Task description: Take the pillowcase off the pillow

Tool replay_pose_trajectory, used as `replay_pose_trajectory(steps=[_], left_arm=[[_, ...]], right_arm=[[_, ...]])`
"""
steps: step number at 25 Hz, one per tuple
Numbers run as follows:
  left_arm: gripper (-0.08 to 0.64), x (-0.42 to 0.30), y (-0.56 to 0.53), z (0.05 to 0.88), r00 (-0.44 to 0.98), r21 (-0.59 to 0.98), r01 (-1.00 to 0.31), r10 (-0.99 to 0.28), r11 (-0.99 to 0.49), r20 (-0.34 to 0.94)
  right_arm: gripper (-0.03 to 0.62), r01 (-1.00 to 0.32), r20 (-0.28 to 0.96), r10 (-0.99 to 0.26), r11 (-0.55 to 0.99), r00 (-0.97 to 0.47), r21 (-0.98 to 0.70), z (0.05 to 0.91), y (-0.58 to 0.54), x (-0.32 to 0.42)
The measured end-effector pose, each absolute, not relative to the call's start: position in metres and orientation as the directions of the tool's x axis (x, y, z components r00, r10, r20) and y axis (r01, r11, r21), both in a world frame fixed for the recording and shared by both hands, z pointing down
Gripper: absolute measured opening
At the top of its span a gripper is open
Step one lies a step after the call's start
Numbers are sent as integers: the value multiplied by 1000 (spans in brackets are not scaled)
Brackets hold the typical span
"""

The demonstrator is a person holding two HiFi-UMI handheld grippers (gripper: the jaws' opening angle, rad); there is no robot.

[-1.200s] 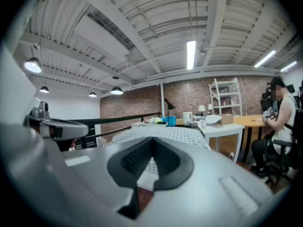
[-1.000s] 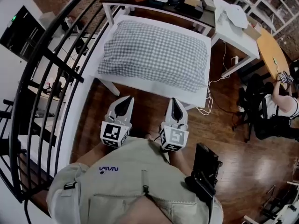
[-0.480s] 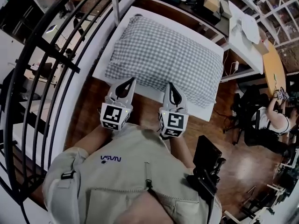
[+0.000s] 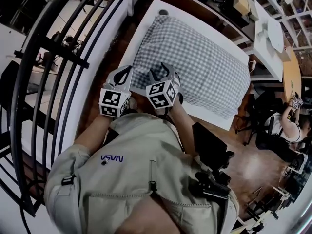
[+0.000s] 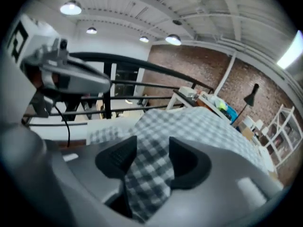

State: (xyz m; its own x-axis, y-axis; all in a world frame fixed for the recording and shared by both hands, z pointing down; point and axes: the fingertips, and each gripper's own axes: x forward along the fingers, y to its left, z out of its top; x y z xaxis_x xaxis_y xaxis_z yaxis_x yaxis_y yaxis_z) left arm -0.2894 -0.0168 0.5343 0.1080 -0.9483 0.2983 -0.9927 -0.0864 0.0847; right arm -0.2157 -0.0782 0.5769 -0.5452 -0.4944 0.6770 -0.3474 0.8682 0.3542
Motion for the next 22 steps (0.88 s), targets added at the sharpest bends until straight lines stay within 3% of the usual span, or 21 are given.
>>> replay_pose_trajectory(steps=[2,4,5,12,17,22], left_arm=[[5,-299,-19,541,102,93,-993,-946,-77,306],[42,-305,-27,547,96,98,-993,-945,-68,313],[48,-307,-32,549,89,99,-993,-944,-61,317],[69,-303,-43,571,141,145,-985,-919,-93,368],[156,-268,-58,607,331,255,-937,-834,-237,442],[243,-244,-66,618,462,394,-870,-771,-298,438]], right_arm=[[213,-284,735,-509,861,-449,423,610,-87,-218],[58,-272,741,-539,842,-400,465,621,-103,-211],[24,-286,737,-541,840,-405,460,617,-108,-207],[8,-417,650,-528,845,-547,336,539,-80,-180],[6,-468,647,-529,836,-549,286,531,-85,-150],[6,-437,678,-448,876,-583,203,541,-68,-136]])
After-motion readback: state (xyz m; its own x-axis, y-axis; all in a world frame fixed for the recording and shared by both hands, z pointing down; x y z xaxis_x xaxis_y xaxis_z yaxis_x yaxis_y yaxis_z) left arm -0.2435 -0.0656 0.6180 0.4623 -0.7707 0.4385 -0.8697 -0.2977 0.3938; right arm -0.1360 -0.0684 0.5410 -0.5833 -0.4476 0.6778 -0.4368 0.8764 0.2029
